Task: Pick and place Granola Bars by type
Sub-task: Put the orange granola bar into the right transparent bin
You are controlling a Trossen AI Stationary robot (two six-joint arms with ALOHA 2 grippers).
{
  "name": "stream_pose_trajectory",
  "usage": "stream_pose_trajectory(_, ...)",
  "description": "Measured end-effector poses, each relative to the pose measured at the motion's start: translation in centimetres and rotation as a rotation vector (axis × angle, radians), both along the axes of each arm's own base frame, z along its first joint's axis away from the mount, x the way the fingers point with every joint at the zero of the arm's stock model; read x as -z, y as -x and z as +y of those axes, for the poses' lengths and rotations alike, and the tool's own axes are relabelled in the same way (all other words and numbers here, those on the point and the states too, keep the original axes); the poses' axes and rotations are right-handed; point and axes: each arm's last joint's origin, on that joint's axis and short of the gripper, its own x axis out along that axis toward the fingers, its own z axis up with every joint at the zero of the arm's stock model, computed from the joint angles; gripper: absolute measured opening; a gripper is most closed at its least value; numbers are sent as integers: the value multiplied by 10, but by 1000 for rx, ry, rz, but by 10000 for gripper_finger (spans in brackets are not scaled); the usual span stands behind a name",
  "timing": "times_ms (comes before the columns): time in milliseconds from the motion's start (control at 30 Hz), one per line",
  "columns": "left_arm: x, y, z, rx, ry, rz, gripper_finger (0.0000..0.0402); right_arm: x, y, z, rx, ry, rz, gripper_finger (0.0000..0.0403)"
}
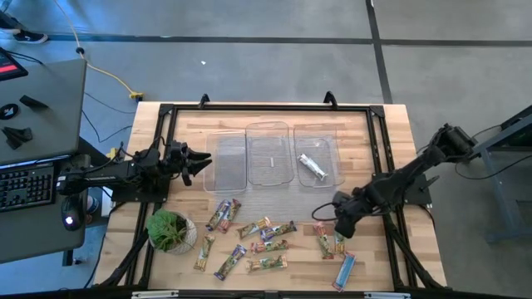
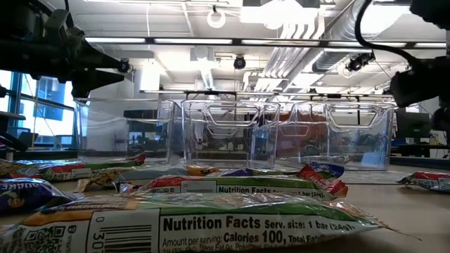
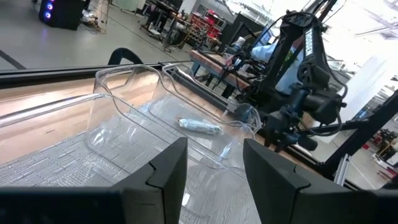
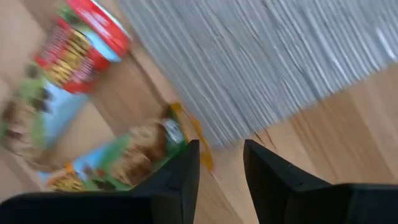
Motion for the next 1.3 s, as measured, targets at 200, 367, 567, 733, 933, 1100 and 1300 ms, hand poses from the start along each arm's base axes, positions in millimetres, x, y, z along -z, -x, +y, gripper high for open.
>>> stream_pose_trajectory(200,0,0,0,0,3,-1,149,3,-4,2,-21,-68,-63,108)
stream_pose_trajectory(367,0,0,0,-4,2,-1,149,4,-5,3,-25,-91,-66,108)
stream_pose_trajectory(567,0,0,0,-4,2,-1,149,4,-5,2,-27,-77,-70,102)
stream_pose_trajectory(733,0,0,0,-4,1,-1,149,4,-6,3,-28,-89,-85,82)
stream_pose_trajectory(933,0,0,0,-4,0,0,149,3,-7,4,-56,-63,-113,65)
stream_pose_trajectory(1100,0,0,0,-4,0,0,149,3,-7,4,-74,-61,-117,58)
stream_pose_trajectory(1300,0,0,0,-4,0,-1,149,4,-7,4,-80,-75,-104,55)
